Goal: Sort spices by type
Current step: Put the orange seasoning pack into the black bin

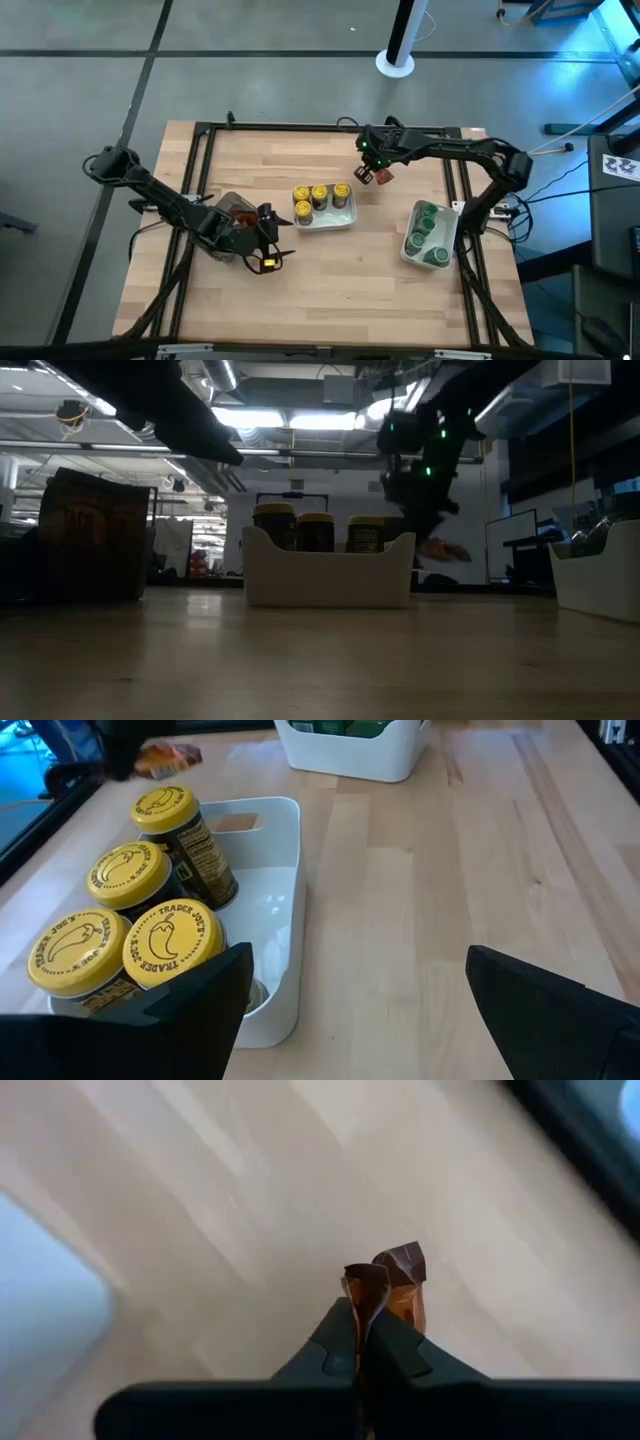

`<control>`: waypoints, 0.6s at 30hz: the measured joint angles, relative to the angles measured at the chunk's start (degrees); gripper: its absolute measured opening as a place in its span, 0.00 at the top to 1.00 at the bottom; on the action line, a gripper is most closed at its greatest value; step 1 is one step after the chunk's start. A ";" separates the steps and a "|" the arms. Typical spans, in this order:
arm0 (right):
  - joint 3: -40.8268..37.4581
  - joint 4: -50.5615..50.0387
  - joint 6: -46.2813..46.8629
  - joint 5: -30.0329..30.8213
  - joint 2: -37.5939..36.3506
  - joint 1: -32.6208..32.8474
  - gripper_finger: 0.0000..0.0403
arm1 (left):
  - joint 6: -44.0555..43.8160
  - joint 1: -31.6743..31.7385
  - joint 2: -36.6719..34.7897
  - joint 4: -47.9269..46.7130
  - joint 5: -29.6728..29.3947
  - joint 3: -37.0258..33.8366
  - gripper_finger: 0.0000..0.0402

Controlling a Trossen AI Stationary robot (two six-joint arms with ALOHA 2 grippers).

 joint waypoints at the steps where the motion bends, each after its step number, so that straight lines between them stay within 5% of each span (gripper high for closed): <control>1: 0.44 -0.19 0.06 0.56 -0.83 1.04 0.98 | -0.55 -0.02 0.00 0.00 0.00 0.00 0.13; 11: 7.63 0.26 -0.02 4.14 -5.07 13.09 0.98 | -3.48 -2.56 -5.99 -0.15 0.00 0.04 0.13; 18: 10.04 10.62 -3.86 1.88 -5.13 22.83 0.97 | -3.43 -4.34 -7.94 -0.22 -0.04 0.09 0.13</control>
